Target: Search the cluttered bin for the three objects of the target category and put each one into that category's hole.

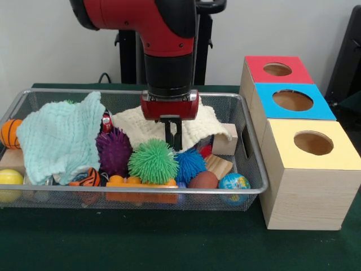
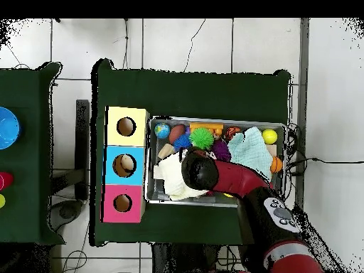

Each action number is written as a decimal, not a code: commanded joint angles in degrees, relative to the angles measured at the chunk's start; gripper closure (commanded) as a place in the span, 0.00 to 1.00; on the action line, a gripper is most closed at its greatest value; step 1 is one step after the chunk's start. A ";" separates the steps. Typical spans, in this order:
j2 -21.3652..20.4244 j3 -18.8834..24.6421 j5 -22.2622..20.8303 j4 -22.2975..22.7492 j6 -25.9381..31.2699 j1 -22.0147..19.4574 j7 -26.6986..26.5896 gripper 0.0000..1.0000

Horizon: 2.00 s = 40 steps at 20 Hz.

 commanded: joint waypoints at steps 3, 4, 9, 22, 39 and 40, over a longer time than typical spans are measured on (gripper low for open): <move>9.07 4.98 -3.97 -3.60 -9.55 -3.81 5.62 1.00; 9.47 5.02 -4.13 -3.77 -9.61 -4.01 5.36 1.00; 11.73 5.83 -5.31 -6.10 -9.38 -4.99 3.53 1.00; 9.11 5.91 -3.70 -7.21 -4.48 -3.97 3.98 1.00; -6.47 6.93 -1.80 -1.67 13.58 -7.63 0.15 1.00; -6.39 7.22 -1.96 -1.71 13.74 -7.82 0.28 1.00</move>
